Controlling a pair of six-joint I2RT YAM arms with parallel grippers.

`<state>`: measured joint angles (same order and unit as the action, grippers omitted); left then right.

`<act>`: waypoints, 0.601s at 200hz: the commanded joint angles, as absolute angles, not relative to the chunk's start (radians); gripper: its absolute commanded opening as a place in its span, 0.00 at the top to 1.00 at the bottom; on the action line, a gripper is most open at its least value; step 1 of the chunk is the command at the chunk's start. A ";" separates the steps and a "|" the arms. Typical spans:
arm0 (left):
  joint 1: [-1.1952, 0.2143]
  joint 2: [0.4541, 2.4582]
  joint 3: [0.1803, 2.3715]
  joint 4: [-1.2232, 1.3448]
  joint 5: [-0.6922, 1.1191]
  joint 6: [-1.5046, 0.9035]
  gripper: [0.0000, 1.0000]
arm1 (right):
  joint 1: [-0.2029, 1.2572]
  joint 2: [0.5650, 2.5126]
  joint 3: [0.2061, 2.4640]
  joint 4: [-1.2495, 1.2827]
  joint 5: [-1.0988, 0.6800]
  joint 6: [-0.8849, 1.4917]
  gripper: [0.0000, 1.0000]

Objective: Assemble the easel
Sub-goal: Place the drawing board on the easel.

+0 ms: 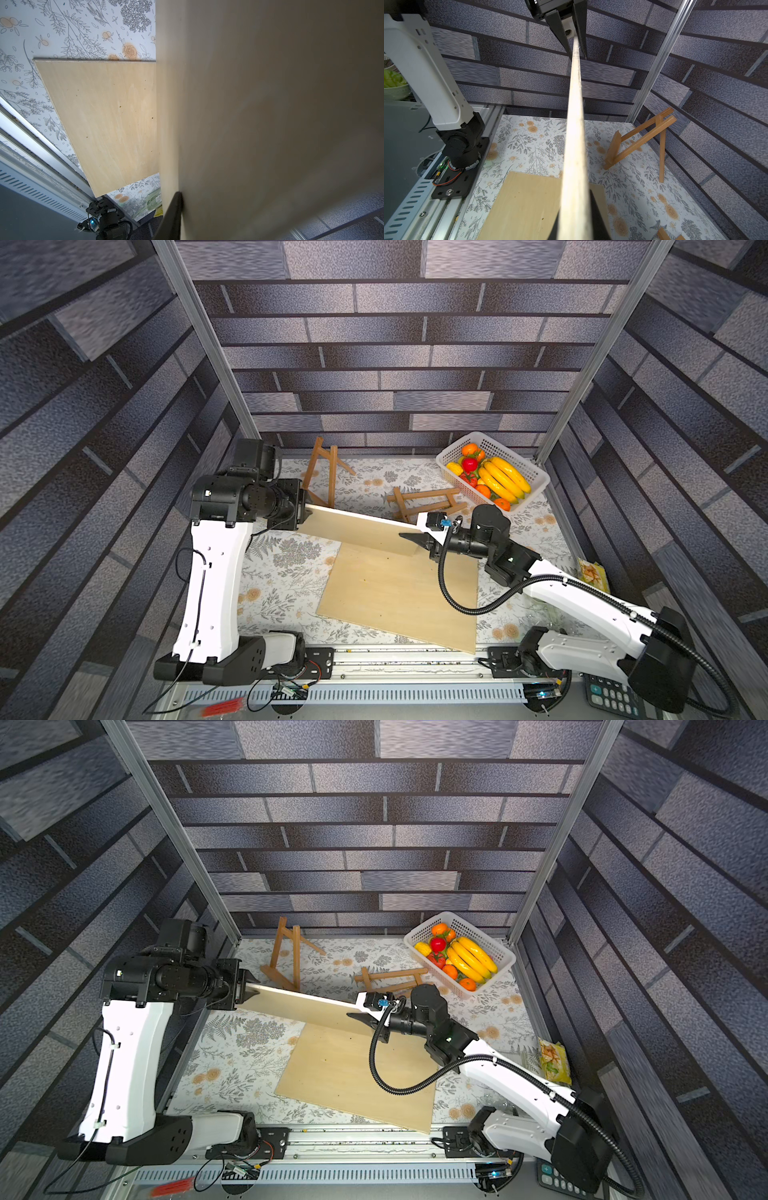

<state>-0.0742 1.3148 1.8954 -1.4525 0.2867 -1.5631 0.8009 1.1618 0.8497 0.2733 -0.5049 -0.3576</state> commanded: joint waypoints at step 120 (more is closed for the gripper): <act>0.038 1.475 2.157 -1.183 0.575 -1.371 1.00 | 0.817 1.383 1.041 0.462 -0.373 -0.313 1.00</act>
